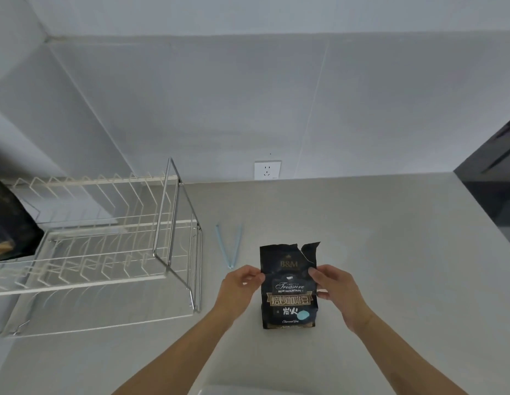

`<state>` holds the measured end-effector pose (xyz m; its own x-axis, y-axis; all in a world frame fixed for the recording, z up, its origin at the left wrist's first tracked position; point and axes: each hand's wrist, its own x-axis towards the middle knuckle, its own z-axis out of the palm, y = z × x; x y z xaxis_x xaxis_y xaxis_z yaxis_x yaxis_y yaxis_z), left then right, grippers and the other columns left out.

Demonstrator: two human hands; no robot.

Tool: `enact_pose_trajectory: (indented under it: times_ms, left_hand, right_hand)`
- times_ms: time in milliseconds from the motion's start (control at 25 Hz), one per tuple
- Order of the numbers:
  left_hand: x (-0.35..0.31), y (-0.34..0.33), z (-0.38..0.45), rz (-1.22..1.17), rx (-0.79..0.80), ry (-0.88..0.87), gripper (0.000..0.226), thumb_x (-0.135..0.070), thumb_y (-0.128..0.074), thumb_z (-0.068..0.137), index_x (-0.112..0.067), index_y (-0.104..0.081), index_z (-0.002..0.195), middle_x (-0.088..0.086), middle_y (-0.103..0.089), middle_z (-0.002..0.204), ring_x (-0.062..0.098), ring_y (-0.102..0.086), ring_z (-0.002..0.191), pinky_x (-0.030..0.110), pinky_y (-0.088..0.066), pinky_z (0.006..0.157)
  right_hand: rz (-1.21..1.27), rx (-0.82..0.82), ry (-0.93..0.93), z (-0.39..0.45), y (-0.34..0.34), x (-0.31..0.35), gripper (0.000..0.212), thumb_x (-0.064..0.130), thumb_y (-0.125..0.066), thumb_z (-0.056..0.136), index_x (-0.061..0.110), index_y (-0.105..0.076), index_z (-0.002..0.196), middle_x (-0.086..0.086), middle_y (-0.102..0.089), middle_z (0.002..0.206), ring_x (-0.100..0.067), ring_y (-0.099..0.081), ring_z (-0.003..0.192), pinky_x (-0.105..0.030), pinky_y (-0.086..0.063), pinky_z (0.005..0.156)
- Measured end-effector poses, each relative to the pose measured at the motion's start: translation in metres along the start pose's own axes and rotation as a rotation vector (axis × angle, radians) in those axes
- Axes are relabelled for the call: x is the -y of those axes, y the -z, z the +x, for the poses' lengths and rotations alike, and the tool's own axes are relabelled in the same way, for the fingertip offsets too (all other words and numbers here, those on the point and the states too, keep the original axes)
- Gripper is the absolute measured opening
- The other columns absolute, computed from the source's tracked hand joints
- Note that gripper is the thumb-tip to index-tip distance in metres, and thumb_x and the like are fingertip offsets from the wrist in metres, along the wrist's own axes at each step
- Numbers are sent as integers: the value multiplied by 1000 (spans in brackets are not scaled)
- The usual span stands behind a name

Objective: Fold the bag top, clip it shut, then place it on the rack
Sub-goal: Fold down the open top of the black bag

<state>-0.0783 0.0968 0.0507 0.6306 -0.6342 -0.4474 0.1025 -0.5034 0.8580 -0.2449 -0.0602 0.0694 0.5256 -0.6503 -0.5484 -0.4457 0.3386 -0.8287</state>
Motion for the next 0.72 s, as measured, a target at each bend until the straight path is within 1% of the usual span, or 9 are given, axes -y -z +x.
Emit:
enact_pose_trajectory:
  times_ms: [120, 200, 320, 400, 480, 560, 640, 680, 720]
  left_hand:
    - [12, -1, -23, 15, -2, -34, 17, -29, -67, 88, -35, -67, 72, -15, -71, 83, -5, -62, 82, 18, -42, 74]
    - [20, 0, -34, 19, 15, -46, 18, -29, -67, 88, -35, -67, 71, -18, -71, 81, -8, -62, 80, 17, -42, 73]
    - [28, -1, -46, 27, -3, -77, 12, -29, -68, 87, -30, -69, 76, -12, -74, 85, 2, -65, 87, 19, -43, 75]
    - [29, -4, -51, 41, -43, -103, 9, -27, -70, 86, -27, -69, 77, -9, -74, 84, 7, -66, 88, 20, -44, 75]
    - [29, -8, -57, 33, -82, -117, 8, -25, -72, 84, -28, -67, 79, -11, -74, 82, 7, -67, 85, 21, -47, 74]
    - [29, -10, -62, 9, -103, -127, 15, -23, -73, 83, -34, -63, 86, -16, -74, 82, 0, -67, 84, 17, -47, 75]
    - [30, -10, -66, 59, -83, -200, 29, -22, -72, 84, -44, -58, 98, -22, -73, 85, -4, -65, 87, 6, -45, 75]
    - [31, -9, -68, 110, -70, -251, 35, -22, -71, 85, -48, -57, 103, -22, -72, 86, -4, -65, 88, 4, -44, 75]
    - [30, -9, -70, 172, -61, -299, 37, -22, -71, 84, -49, -59, 106, -20, -72, 87, -3, -65, 90, 5, -45, 77]
  right_hand:
    - [15, 10, 1, -23, 4, -11, 26, 28, -65, 89, 3, -69, 87, -11, -77, 90, -22, -68, 86, -35, -53, 80]
    - [29, -1, -9, -34, 6, -18, 25, 28, -66, 88, 4, -70, 84, -9, -77, 89, -21, -67, 89, -36, -52, 81]
    - [11, -58, 15, -46, 2, -29, 19, 28, -68, 86, 10, -72, 82, -4, -78, 84, -19, -67, 86, -33, -51, 77]
    - [-16, -130, 68, -51, -1, -34, 12, 27, -70, 85, 19, -70, 93, 2, -78, 82, -19, -70, 87, -28, -52, 71]
    - [-66, -145, 167, -55, 0, -38, 34, 24, -74, 82, 35, -60, 111, 6, -76, 83, -10, -70, 86, -22, -52, 71]
    - [-215, -117, 276, -59, 1, -41, 51, 19, -77, 78, 49, -56, 113, 17, -73, 86, 0, -67, 85, -16, -53, 71]
    - [-338, -110, 357, -62, 2, -44, 48, 15, -77, 76, 48, -62, 106, 25, -70, 91, 3, -63, 87, -17, -49, 73]
    - [-389, -118, 384, -63, 1, -46, 44, 15, -76, 77, 46, -63, 106, 23, -69, 93, 2, -62, 88, -19, -47, 74]
    - [-448, -132, 405, -63, 0, -47, 40, 17, -75, 79, 43, -65, 107, 20, -67, 95, -1, -61, 88, -20, -46, 75]
